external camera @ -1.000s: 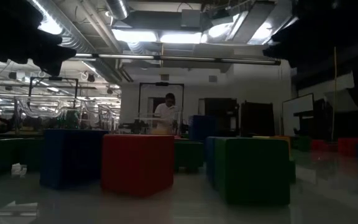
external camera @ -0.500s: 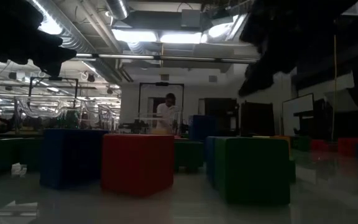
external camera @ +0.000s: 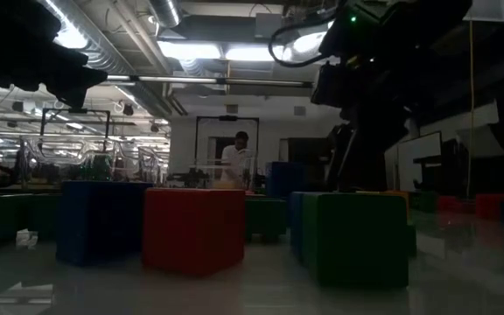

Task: Sort blocks by size
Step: Put the small blue game piece into the right transparent bin

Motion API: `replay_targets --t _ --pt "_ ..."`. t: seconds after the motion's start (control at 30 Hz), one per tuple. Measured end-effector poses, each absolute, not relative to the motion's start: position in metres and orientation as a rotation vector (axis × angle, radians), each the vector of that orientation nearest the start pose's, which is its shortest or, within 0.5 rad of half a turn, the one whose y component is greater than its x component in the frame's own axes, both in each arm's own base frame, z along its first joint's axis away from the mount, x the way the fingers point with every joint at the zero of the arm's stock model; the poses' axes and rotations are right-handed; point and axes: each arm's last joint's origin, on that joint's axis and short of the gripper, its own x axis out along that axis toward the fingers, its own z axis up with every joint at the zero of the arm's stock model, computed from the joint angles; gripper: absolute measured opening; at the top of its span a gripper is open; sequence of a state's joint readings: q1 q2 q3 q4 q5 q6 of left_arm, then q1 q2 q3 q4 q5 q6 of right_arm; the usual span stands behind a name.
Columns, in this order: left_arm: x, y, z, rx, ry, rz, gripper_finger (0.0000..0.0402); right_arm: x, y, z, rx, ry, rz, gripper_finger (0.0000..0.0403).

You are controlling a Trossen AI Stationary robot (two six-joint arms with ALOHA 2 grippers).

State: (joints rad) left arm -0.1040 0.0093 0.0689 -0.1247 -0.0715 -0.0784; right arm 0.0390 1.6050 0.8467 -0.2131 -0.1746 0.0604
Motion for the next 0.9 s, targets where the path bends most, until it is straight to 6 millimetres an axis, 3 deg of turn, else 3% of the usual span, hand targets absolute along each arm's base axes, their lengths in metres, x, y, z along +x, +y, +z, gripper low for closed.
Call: replay_targets --t 0.33,0.67,0.9 --pt "0.093 -0.008 0.174 -0.073 0.066 -0.030 0.0182 0.300 0.037 0.162 -0.042 0.977 0.144 0.0234" --pt "0.093 -0.008 0.174 -0.073 0.065 -0.030 0.0182 0.299 0.035 0.161 -0.066 0.992 0.093 0.0234" --pt "0.093 -0.008 0.174 -0.073 0.065 -0.030 0.0182 0.304 0.036 0.143 -0.060 1.042 0.097 0.0234"
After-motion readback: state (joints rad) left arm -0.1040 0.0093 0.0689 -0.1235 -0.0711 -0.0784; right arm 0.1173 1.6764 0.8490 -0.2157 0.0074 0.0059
